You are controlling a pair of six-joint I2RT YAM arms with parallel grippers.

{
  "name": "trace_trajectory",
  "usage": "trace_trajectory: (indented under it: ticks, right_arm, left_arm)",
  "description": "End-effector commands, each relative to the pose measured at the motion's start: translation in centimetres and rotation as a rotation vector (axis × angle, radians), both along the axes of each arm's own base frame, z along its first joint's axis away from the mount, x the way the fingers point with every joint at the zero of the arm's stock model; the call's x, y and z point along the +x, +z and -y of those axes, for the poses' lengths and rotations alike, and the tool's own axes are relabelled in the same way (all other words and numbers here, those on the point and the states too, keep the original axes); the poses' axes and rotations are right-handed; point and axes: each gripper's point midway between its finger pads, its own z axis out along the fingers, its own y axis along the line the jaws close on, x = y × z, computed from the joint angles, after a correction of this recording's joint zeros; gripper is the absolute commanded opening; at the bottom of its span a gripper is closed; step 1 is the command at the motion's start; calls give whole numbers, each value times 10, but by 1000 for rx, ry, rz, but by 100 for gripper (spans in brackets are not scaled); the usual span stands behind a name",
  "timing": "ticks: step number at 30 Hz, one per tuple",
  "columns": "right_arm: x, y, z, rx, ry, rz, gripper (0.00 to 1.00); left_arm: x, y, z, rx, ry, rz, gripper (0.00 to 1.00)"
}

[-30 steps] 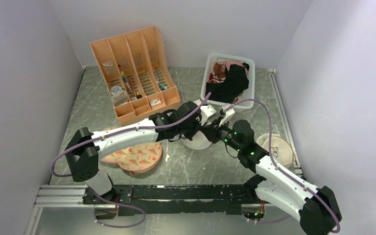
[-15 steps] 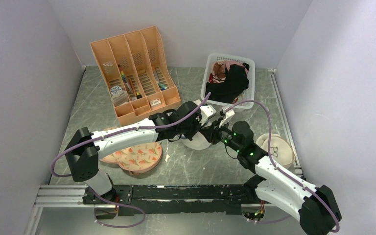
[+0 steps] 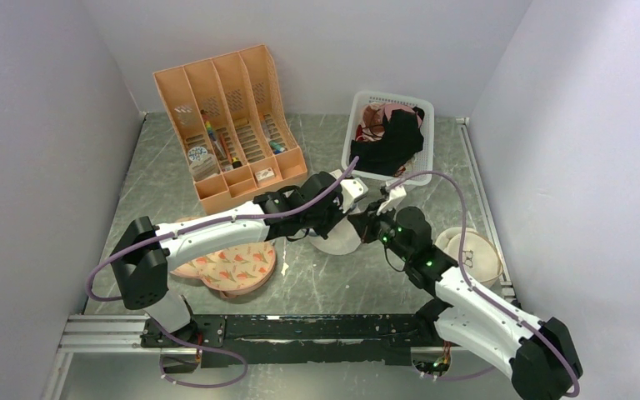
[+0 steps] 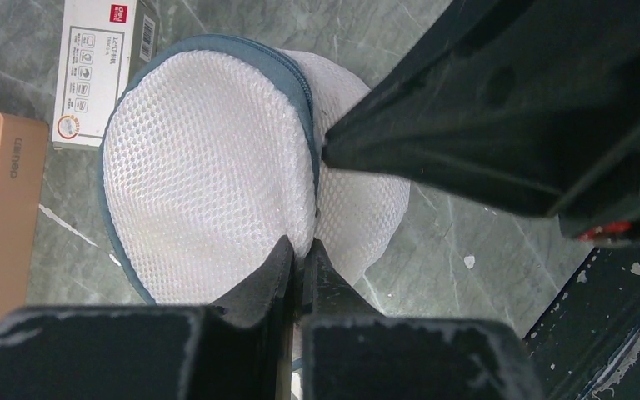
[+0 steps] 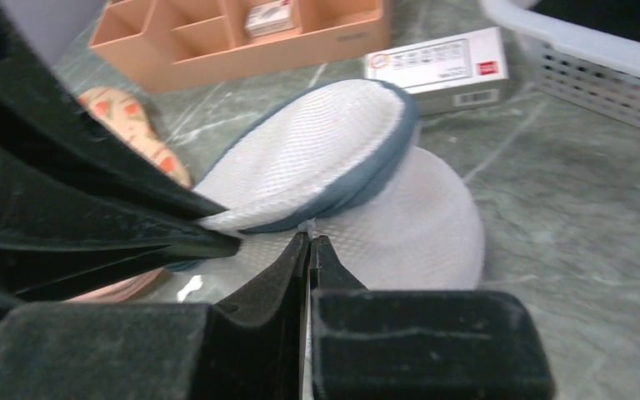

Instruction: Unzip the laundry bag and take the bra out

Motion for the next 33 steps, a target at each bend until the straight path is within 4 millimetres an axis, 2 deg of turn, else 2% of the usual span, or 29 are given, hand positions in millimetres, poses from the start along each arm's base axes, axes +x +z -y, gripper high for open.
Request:
trace_trajectory:
  ticks: [1, 4, 7, 9, 11, 14, 18, 23, 26, 33]
  right_arm:
    - [20, 0, 42, -61, -260, 0, 0]
    - [27, -6, 67, -121, -385, -29, 0]
    - [32, -10, 73, -164, -382, -62, 0]
    - [30, -9, 66, -176, -322, -59, 0]
    - [27, -4, 57, -174, -250, -36, 0]
    - [13, 8, 35, -123, -101, 23, 0]
    - [-5, 20, 12, -56, 68, 72, 0]
    - [-15, 20, 1, -20, 138, 46, 0]
    - [-20, 21, -4, 5, 165, 36, 0]
    - [-27, 23, -6, 39, 189, 34, 0]
  left_arm:
    - [-1, 23, 7, -61, -24, 18, 7]
    - [1, 21, 6, -51, -15, 25, 7]
    - [3, 22, 5, -47, -6, 33, 7]
    - [3, 20, 4, -37, -6, 34, 7]
    - [3, 21, 4, -34, -11, 35, 11]
    - [0, 26, 5, -53, -24, 36, 23]
    - [-7, 35, 9, -104, -59, 31, 47]
    - [-15, 37, 14, -140, -96, 3, 60]
    - [-11, 34, 13, -123, -70, 4, 60]
    - [-2, 20, 11, -66, -22, -1, 45]
